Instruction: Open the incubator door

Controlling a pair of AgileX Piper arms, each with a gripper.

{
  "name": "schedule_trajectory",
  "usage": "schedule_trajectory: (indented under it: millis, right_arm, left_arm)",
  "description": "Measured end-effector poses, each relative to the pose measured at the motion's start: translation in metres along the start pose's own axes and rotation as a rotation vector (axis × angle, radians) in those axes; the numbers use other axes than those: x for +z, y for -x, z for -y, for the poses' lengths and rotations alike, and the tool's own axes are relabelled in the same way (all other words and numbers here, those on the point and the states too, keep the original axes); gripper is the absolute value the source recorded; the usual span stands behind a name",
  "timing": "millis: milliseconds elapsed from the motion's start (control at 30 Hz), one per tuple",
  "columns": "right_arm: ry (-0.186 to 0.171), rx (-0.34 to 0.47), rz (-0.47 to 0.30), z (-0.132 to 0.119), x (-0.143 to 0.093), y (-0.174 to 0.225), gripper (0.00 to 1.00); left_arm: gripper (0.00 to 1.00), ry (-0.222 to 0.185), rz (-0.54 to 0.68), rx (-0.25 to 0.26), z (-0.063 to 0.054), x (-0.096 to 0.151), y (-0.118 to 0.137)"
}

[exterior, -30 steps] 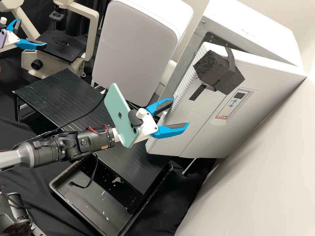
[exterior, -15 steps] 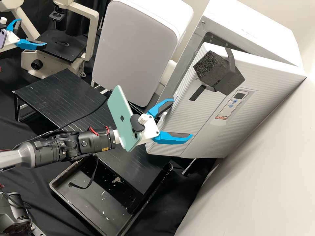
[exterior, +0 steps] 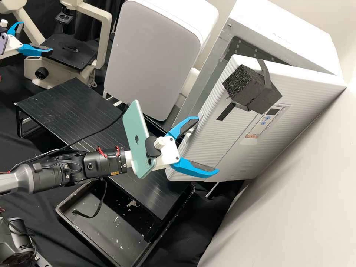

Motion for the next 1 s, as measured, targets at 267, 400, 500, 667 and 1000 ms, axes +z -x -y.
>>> schedule_trajectory:
  millis: [267,400,500,667,1000]
  right_arm:
    - [-0.032,0.073,0.014,-0.013,-0.001,0.007,1.00]
    - [-0.035,0.139,-0.010,-0.020,-0.003,0.011,1.00]
    - [-0.038,0.154,-0.019,-0.022,-0.004,0.012,1.00]
    - [-0.051,0.154,-0.082,-0.021,-0.013,0.013,1.00]
    - [0.031,0.188,-0.348,-0.010,-0.058,0.033,1.00]
  left_arm:
    - [1.00,0.000,0.000,0.000,0.000,0.000,0.000]
    - [1.00,0.000,0.000,0.000,0.000,0.000,0.000]
    - [1.00,0.000,0.000,0.000,0.000,0.000,0.000]
    - [1.00,0.000,0.000,0.000,0.000,0.000,0.000]
    - [1.00,0.000,0.000,0.000,0.000,0.000,0.000]
